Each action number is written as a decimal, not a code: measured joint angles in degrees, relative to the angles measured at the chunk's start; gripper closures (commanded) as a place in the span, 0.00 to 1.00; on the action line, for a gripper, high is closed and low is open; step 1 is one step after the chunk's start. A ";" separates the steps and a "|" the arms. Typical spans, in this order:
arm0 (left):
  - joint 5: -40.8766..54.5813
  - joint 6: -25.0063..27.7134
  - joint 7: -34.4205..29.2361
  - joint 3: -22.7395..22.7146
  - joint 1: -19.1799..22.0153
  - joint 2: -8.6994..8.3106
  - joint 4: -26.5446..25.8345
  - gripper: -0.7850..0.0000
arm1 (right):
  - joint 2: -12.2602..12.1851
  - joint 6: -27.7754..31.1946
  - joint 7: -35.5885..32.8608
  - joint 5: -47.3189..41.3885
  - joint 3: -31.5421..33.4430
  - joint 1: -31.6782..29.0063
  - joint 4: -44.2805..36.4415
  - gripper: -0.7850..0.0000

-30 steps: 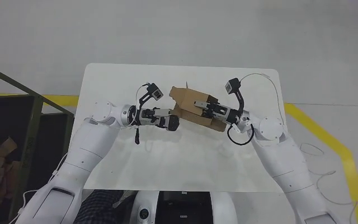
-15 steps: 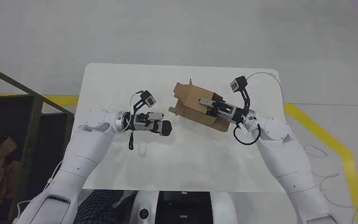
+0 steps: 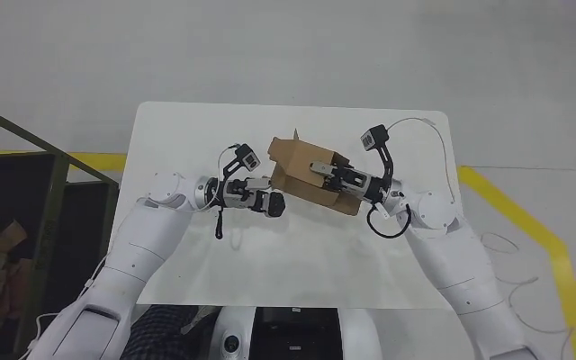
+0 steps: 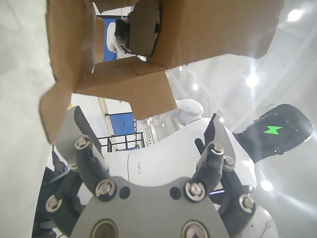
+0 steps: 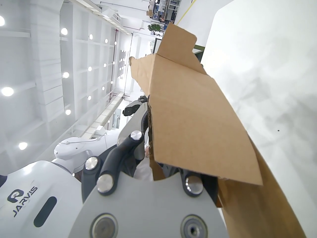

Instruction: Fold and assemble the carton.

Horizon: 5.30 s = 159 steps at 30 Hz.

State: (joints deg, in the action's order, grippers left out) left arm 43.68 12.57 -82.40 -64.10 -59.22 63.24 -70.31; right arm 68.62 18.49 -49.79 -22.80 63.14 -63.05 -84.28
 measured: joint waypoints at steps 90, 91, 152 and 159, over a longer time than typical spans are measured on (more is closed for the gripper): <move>2.06 1.98 -1.80 -6.56 -1.96 -0.79 -0.60 0.00 | 0.29 2.80 -25.92 -9.12 -2.21 5.99 8.27 1.00; 2.26 1.90 -1.94 -6.51 -1.99 -0.77 -0.77 0.00 | 0.28 2.75 -25.87 -8.86 -2.31 6.06 8.35 1.00; 1.67 2.91 -0.25 -8.12 -3.10 -0.85 -4.09 0.00 | 0.31 2.08 -21.08 -9.51 -3.51 6.48 9.87 1.00; 1.62 2.23 -0.29 -9.90 -5.54 -1.38 -6.26 0.00 | 0.18 1.52 -17.33 -9.74 -2.24 5.79 10.88 1.00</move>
State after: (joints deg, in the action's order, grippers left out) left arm 45.30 14.81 -82.69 -74.00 -64.77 61.86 -76.57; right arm 68.80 20.01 -67.12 -32.54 60.90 -57.27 -73.40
